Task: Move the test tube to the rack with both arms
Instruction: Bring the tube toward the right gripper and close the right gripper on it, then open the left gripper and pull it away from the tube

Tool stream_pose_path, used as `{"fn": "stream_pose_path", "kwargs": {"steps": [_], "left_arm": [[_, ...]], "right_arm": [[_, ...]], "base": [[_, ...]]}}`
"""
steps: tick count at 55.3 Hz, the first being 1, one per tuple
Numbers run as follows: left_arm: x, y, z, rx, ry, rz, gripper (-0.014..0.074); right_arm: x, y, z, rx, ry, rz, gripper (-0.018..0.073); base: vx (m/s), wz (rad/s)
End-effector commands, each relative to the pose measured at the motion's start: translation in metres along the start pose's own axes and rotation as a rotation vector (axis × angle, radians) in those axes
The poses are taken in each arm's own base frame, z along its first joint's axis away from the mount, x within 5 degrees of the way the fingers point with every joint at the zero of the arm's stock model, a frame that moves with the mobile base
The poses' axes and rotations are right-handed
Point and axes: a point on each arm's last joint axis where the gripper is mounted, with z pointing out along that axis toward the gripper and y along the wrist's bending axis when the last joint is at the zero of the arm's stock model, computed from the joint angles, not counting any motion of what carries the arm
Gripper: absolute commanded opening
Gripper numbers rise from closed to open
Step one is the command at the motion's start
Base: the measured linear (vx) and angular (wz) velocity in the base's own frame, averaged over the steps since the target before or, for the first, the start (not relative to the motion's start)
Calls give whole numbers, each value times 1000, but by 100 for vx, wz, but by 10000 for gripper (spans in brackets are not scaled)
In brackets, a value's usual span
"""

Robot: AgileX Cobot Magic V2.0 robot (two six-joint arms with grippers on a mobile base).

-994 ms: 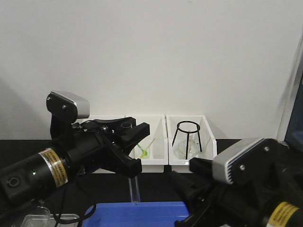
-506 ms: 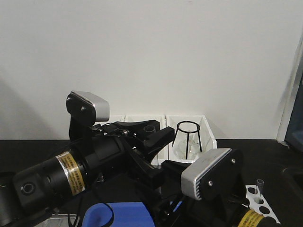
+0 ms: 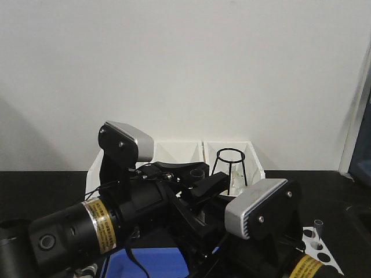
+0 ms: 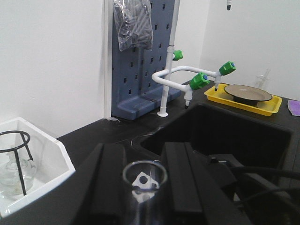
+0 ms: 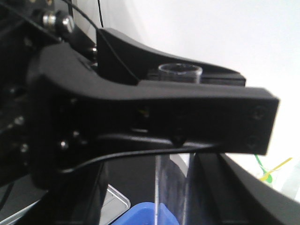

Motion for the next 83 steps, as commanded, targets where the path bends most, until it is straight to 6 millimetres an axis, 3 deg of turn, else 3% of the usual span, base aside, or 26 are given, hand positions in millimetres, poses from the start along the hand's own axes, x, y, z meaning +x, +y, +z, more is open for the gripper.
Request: {"fn": "stream_pose_path", "kwargs": {"steps": [1,8,26,38,40,50,59,74,83], "left_arm": [[-26,-10,-7,50,-114,-17,-6],[-26,-10,-7,52,-116,-17,-6],[-26,-10,-7,54,-118,-17,0],[-26,-10,-7,53,-117,-17,83],[-26,-10,-7,53,-117,-17,162],[-27,-11,-8,54,-120,-15,362],[-39,-14,-17,58,-155,3,486],[-85,-28,-72,9,-279,198,494],[-102,-29,-113,-115,-247,218,403]], "right_arm": [[-27,0,-3,2,-158,0,431],[-27,0,-3,2,-158,0,337],[-27,0,-3,2,-158,0,-15],[-27,0,-3,2,-158,0,-14],[-27,0,-3,2,-158,0,-13],[-27,0,-3,2,-158,0,-13],[-27,0,-3,2,-158,-1,-13],[-28,0,-3,4,-169,-30,-13],[-28,0,-3,7,-175,-62,-10]], "base": [[0,0],[0,0],[0,0],[0,0],[0,0],[0,0],[0,0],[0,0],[0,0]]}}
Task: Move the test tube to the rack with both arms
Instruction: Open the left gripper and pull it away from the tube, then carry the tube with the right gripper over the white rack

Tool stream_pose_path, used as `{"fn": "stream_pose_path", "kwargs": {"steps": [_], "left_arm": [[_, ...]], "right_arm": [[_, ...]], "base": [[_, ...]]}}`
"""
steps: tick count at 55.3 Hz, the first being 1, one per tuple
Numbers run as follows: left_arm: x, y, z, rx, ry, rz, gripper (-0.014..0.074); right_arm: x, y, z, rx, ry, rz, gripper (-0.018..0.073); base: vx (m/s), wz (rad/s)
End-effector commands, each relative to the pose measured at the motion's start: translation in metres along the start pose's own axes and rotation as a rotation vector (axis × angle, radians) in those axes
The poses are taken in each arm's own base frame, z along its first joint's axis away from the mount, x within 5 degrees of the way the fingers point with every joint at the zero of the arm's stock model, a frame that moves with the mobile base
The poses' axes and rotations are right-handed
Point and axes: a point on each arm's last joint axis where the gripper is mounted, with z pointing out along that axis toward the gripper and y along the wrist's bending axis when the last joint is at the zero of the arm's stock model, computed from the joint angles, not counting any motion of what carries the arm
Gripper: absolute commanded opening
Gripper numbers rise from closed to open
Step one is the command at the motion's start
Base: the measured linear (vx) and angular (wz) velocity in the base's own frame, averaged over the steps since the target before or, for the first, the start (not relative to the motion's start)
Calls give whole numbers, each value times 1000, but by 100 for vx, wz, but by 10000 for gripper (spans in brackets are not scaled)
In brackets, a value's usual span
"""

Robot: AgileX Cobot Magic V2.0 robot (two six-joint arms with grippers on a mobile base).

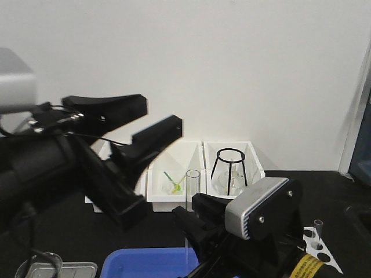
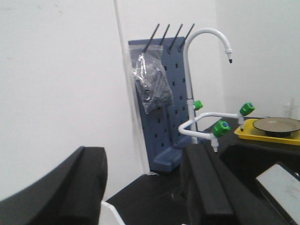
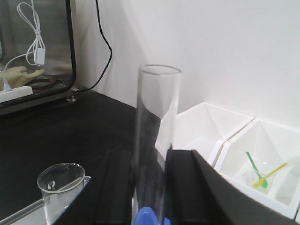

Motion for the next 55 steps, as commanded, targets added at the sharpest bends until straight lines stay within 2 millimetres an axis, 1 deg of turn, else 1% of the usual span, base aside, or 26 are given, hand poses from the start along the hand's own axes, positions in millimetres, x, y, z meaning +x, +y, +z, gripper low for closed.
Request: {"fn": "stream_pose_path", "kwargs": {"steps": [1,10,14,19,23,27,33,40,47,52,55], "left_arm": [[-29,2,-24,-49,-45,-4,391],[-32,11,-49,-169,68,-8,203],[-32,14,-56,-203,105,-10,121],[-29,16,-58,-226,138,-12,36],[-28,16,-58,-236,156,-14,-10],[-27,17,-58,-239,161,-17,-8],[-26,17,-58,-239,164,-17,-7],[-26,17,-58,-242,169,-17,-6],[-25,17,-58,-248,179,-18,-6],[-25,18,-58,-249,180,-18,-6],[-25,18,-58,-249,180,-18,-4]], "right_arm": [[-28,0,-3,1,-168,-37,-9],[-30,-1,-6,11,-240,-76,-8],[-24,-5,-10,53,-282,-69,-8],[-13,-21,-21,182,-335,-28,-8],[-5,-35,-33,280,-345,-51,-8],[-2,-47,-46,353,-338,-78,-8],[-5,-64,-68,462,-348,-121,-8],[-4,-86,-92,603,-319,-116,-8],[6,-106,-108,723,-278,-108,-8],[15,-115,-117,779,-266,-73,-8],[21,-117,-122,794,-283,-32,-8]], "base": [[0,0],[0,0],[0,0],[0,0],[0,0],[0,0],[0,0],[0,0],[0,0],[0,0],[0,0]]}}
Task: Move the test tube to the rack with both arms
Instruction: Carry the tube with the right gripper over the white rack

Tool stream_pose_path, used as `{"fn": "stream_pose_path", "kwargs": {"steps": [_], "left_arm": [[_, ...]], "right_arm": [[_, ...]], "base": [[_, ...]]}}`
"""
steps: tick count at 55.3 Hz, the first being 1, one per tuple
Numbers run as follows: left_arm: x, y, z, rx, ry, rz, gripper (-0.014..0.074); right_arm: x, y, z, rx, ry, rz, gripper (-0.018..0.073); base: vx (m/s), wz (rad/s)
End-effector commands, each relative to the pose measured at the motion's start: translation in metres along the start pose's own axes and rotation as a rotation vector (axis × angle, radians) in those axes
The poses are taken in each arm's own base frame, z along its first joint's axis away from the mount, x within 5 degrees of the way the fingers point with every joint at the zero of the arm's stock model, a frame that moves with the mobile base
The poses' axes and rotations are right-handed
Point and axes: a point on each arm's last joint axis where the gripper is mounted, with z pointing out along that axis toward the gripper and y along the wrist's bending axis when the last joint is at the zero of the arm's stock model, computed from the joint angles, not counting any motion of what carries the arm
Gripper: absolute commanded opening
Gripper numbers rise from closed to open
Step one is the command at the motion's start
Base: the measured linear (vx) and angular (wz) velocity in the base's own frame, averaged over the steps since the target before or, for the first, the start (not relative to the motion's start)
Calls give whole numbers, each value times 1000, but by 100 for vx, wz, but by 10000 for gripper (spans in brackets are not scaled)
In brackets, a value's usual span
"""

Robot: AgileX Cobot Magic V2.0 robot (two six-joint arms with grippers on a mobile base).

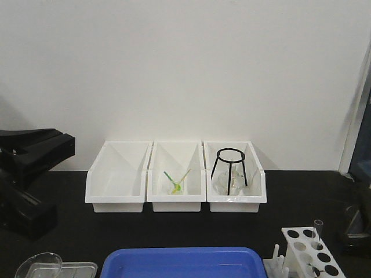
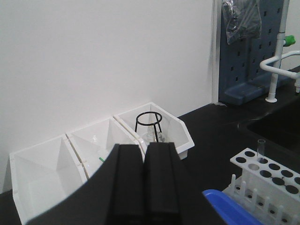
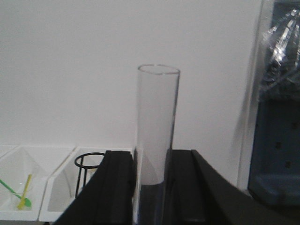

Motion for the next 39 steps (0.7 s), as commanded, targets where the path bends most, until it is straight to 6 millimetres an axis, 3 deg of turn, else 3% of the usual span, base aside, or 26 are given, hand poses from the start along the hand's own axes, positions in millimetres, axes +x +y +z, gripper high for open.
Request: {"fn": "stream_pose_path", "kwargs": {"steps": [1,9,19,39], "left_arm": [[-18,-2,-7,36,-99,-1,-4],[-18,-2,-7,36,-99,-1,-3],[-18,-2,-7,36,-99,-1,0],[-16,-1,-7,22,-77,0,1]], "right_arm": [[-11,-9,-3,42,-118,49,-8],[1,-7,-8,-8,-131,46,-8],[13,5,2,-102,-126,-45,-8],[33,8,16,-99,-115,-46,-8]], "base": [[0,0],[0,0],[0,0],[0,0]]}}
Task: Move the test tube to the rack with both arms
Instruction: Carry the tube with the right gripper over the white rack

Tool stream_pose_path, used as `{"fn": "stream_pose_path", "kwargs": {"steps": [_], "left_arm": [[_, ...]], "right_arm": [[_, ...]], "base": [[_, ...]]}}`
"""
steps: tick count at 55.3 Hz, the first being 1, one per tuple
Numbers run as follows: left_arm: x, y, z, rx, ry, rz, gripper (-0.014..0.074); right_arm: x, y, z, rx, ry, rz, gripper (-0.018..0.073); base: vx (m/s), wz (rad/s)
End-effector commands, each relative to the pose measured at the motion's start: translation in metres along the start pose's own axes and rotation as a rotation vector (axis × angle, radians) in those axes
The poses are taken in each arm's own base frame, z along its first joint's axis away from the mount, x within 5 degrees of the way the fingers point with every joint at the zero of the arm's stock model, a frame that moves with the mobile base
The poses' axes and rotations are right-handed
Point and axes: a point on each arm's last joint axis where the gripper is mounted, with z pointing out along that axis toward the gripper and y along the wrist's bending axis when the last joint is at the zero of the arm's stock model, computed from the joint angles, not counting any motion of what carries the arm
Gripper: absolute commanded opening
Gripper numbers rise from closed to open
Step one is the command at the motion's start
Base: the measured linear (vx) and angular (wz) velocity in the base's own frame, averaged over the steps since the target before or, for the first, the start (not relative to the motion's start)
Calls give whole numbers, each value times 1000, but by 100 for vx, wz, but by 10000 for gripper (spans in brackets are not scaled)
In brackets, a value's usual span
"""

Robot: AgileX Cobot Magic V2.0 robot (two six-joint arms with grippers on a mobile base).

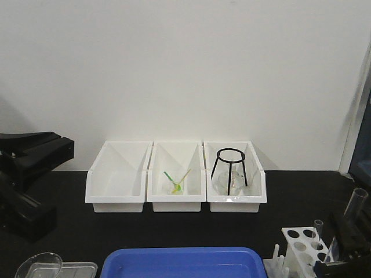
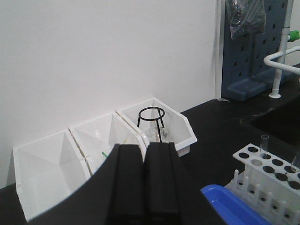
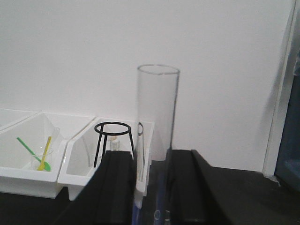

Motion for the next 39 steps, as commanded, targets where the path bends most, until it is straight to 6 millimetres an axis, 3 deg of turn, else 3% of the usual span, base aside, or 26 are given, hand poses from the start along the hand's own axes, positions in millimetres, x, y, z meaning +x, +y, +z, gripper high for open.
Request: {"fn": "stream_pose_path", "kwargs": {"steps": [1,18,39], "left_arm": [[-17,-2,-7,33,-95,1,1],[-17,-2,-7,32,-92,0,1],[-17,-2,-7,31,-91,0,1]], "right_arm": [[-16,-1,6,8,-141,-7,-8],[-9,6,23,-39,-131,-34,-8],[13,6,29,-21,-51,-2,-8]], "base": [[0,0],[0,0],[0,0]]}}
